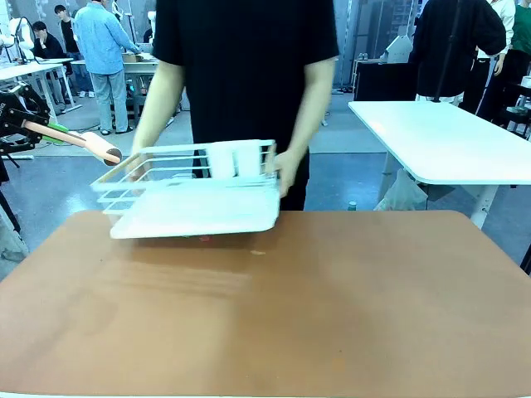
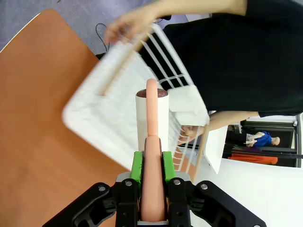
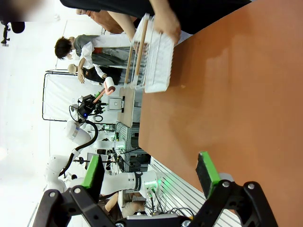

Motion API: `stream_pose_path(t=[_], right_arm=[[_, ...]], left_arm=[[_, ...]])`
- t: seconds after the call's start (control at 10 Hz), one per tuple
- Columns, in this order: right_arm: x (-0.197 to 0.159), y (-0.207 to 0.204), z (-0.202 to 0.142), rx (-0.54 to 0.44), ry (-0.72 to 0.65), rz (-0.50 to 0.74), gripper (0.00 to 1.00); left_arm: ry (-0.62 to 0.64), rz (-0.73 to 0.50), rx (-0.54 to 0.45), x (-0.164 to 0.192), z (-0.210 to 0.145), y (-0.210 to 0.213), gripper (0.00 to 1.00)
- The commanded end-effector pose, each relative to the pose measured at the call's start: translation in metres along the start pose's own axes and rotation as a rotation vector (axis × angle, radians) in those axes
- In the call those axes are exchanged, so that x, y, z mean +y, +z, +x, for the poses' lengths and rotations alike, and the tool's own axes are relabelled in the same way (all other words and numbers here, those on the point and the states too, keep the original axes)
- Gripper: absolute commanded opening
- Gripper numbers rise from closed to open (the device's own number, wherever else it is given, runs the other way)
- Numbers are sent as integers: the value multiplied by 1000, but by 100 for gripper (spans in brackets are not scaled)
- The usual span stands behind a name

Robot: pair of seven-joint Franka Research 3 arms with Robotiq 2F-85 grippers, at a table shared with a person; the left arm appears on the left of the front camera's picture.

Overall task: Clean the table.
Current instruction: Clean the table with the Lint Roller when the human lifts the Dish drying rack.

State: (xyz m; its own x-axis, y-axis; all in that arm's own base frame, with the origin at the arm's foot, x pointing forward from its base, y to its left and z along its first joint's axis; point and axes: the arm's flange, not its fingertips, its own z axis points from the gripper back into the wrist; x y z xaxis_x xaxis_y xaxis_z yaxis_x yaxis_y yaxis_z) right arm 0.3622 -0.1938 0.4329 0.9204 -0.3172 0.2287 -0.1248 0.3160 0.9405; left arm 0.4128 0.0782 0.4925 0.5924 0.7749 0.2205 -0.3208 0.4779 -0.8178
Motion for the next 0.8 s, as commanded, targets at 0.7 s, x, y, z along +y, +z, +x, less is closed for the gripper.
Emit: stream_pose_path(t=[0.7], right_arm=[[3, 0, 1, -3, 5, 16, 100]], left_arm=[[-234, 222, 151, -57, 49, -34, 21]])
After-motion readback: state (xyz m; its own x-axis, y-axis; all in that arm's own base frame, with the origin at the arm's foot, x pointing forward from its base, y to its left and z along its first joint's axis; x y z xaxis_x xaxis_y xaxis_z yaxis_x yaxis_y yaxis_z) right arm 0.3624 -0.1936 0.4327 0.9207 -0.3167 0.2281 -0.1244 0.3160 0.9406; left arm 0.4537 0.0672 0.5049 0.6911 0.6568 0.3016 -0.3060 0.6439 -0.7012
